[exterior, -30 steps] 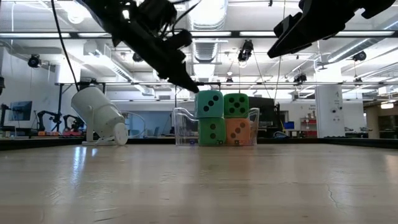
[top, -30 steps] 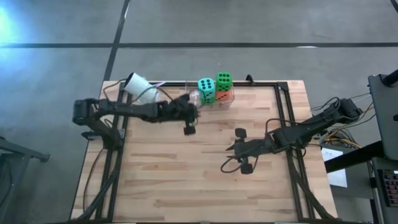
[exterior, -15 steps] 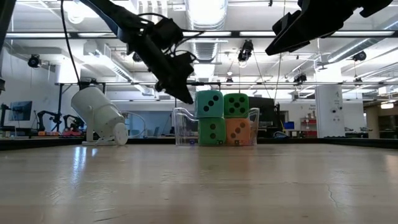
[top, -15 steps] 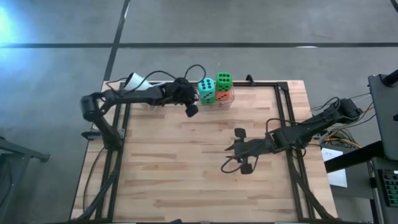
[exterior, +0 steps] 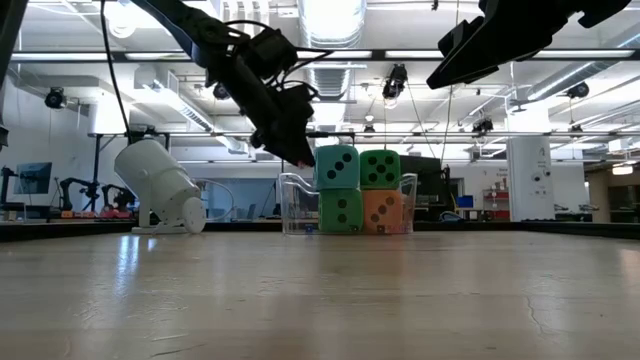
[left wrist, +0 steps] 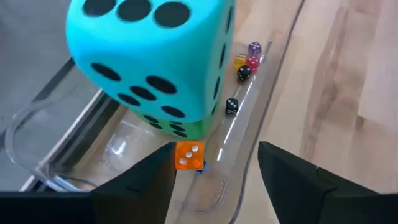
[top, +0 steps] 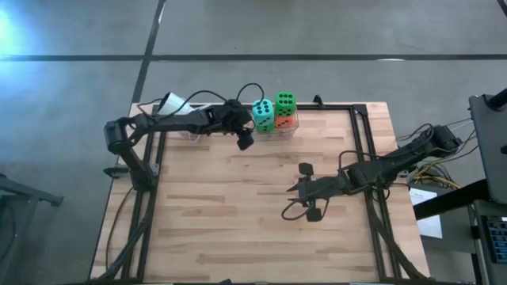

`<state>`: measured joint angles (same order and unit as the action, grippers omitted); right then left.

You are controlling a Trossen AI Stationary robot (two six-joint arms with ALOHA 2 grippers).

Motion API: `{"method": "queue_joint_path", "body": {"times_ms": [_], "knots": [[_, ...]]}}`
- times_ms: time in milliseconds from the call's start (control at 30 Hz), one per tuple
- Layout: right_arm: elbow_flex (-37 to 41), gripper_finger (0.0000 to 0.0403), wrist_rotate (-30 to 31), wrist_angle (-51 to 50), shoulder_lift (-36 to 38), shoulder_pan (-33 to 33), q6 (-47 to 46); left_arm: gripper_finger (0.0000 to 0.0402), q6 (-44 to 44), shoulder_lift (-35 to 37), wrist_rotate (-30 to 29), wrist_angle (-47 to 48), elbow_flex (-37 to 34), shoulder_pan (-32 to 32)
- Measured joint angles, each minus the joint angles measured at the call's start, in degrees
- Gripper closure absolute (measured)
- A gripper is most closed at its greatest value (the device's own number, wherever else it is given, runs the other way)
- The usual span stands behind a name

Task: Pick & Place Dice
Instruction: Put the small orange dice into the transparent bin, then return to Home Position

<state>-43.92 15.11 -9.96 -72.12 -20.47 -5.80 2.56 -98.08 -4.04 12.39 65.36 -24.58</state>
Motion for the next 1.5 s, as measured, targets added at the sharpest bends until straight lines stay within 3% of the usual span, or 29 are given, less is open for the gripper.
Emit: {"method": "queue_joint_path", "body": {"times_ms": [300,733,867,1000,1233,1333,1500], "knots": [[0.02,0.0279,0.00,0.00,0.00,0.00,0.00,0.0157,-3.08,0.00,0.03,3.94,0.00,0.00],[0.02,0.0284,0.08,0.02,0.00,0.00,1.05,0.0173,-1.21,0.17,0.22,5.68,0.81,0.04],[0.09,0.0287,2.71,-0.07,0.58,0.00,1.91,0.0203,0.22,1.75,0.21,5.87,2.05,0.28],[0.11,0.0302,4.71,-0.02,3.76,0.00,2.88,0.0260,0.46,5.45,0.20,5.80,2.10,0.50],[0.11,0.0357,11.40,0.04,12.23,0.00,3.28,0.0353,5.42,16.55,0.17,4.25,-2.61,4.70],[0.11,0.0386,12.57,-0.13,15.05,-0.07,3.89,0.0368,8.04,22.48,0.13,3.27,-7.06,8.22],[0.24,0.0394,13.78,-0.15,18.73,0.00,5.42,0.0373,8.63,32.45,-0.01,1.91,-16.33,14.69]]}}
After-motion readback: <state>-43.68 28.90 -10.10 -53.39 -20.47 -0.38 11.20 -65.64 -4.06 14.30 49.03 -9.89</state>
